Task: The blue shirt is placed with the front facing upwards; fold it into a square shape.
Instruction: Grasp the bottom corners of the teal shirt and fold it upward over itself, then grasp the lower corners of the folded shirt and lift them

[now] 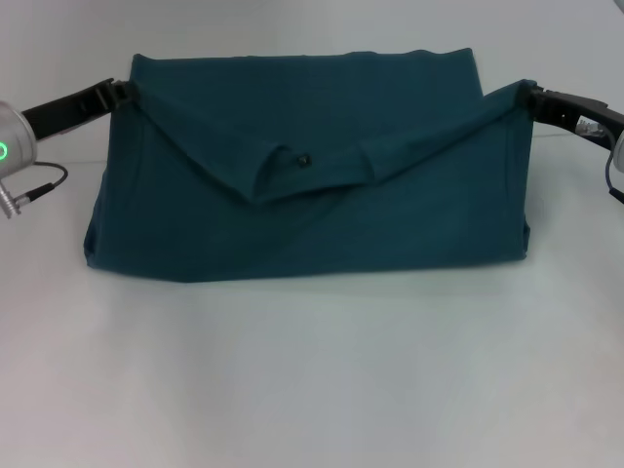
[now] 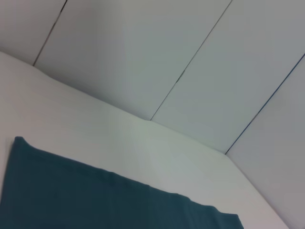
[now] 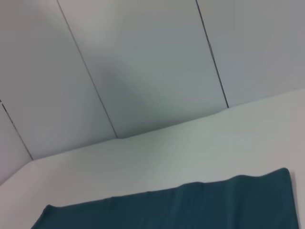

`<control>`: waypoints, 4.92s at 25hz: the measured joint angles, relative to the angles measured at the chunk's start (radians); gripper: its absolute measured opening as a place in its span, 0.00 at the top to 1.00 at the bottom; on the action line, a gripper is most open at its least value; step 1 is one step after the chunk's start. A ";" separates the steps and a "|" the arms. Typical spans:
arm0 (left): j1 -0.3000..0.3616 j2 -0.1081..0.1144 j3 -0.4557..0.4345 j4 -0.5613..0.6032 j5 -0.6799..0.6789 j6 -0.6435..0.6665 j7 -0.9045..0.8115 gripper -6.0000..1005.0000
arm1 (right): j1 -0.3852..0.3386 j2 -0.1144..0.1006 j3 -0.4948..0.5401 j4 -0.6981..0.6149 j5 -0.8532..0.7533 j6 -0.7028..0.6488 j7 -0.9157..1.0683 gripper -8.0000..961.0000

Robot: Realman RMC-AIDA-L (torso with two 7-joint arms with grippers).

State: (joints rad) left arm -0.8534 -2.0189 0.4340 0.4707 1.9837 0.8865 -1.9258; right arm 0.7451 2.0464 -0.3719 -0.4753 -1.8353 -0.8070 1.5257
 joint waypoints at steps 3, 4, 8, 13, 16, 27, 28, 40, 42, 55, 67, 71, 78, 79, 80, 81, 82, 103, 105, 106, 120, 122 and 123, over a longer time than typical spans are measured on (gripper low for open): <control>-0.005 0.002 -0.001 0.001 -0.012 -0.001 0.001 0.97 | 0.001 -0.004 -0.001 0.000 0.002 0.000 0.002 0.94; -0.005 0.002 0.000 0.001 -0.015 -0.003 0.002 0.97 | 0.001 -0.004 -0.001 0.000 0.002 0.000 0.002 0.94; 0.004 -0.007 -0.002 -0.003 -0.017 -0.014 0.013 0.97 | 0.001 0.002 -0.001 0.008 0.002 0.011 -0.002 0.94; 0.018 -0.022 -0.004 -0.007 -0.025 -0.033 0.031 0.97 | -0.007 0.020 -0.001 0.010 0.002 0.034 -0.010 0.94; 0.023 -0.033 -0.006 -0.007 -0.027 -0.046 0.045 0.98 | -0.008 0.029 -0.001 0.013 0.002 0.045 -0.016 0.94; 0.028 -0.046 -0.006 -0.009 -0.034 -0.059 0.058 0.97 | -0.002 0.038 -0.001 0.037 0.015 0.066 -0.033 0.93; 0.031 -0.049 -0.006 -0.008 -0.039 -0.061 0.063 0.97 | -0.001 0.038 -0.001 0.042 0.018 0.071 -0.034 0.93; 0.054 -0.076 -0.006 0.002 -0.056 -0.096 0.096 0.78 | 0.000 0.038 -0.084 0.063 0.018 0.149 -0.035 0.76; 0.059 -0.077 -0.006 0.003 -0.061 -0.105 0.094 0.74 | -0.002 0.038 -0.085 0.059 0.018 0.152 -0.035 0.71; 0.131 -0.075 0.042 0.075 -0.080 0.022 0.088 0.25 | -0.087 0.024 -0.093 0.010 0.013 -0.003 -0.011 0.28; 0.224 -0.077 0.173 0.185 -0.058 0.179 0.058 0.25 | -0.157 -0.056 -0.210 -0.102 -0.209 -0.223 0.416 0.29; 0.242 -0.074 0.173 0.203 -0.033 0.222 0.056 0.25 | -0.160 -0.072 -0.212 -0.140 -0.284 -0.298 0.528 0.29; 0.277 -0.073 0.165 0.213 0.017 0.249 0.045 0.25 | -0.162 -0.115 -0.213 -0.155 -0.386 -0.391 0.659 0.29; 0.283 -0.075 0.166 0.214 0.020 0.250 0.045 0.25 | -0.162 -0.117 -0.213 -0.155 -0.392 -0.395 0.669 0.29; 0.287 -0.076 0.165 0.215 0.023 0.249 0.045 0.25 | -0.162 -0.118 -0.213 -0.153 -0.397 -0.398 0.675 0.29; 0.290 -0.078 0.166 0.216 0.025 0.249 0.045 0.25 | -0.161 -0.118 -0.213 -0.150 -0.403 -0.399 0.680 0.29; 0.294 -0.080 0.166 0.217 0.026 0.249 0.045 0.25 | -0.159 -0.118 -0.214 -0.147 -0.413 -0.399 0.685 0.29; 0.304 -0.089 0.164 0.220 0.020 0.242 0.048 0.25 | -0.117 -0.020 -0.224 -0.127 -0.459 -0.175 0.668 0.29; 0.304 -0.089 0.163 0.220 0.018 0.242 0.049 0.25 | -0.112 -0.015 -0.226 -0.122 -0.460 -0.163 0.668 0.29; 0.304 -0.089 0.163 0.220 0.018 0.241 0.049 0.25 | -0.111 -0.013 -0.228 -0.121 -0.460 -0.158 0.668 0.29; 0.304 -0.089 0.160 0.220 0.016 0.240 0.051 0.25 | -0.076 0.003 -0.237 -0.078 -0.445 -0.164 0.636 0.29; 0.305 -0.089 0.160 0.220 0.016 0.240 0.051 0.25 | -0.075 0.004 -0.237 -0.078 -0.429 -0.179 0.628 0.29; 0.305 -0.089 0.160 0.220 0.016 0.240 0.051 0.25 | -0.078 0.004 -0.237 -0.079 -0.419 -0.185 0.623 0.29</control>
State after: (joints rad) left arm -0.5483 -2.1077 0.5937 0.6903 2.0002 1.1269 -1.8750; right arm 0.6672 2.0506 -0.6090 -0.5548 -2.2539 -0.9923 2.1488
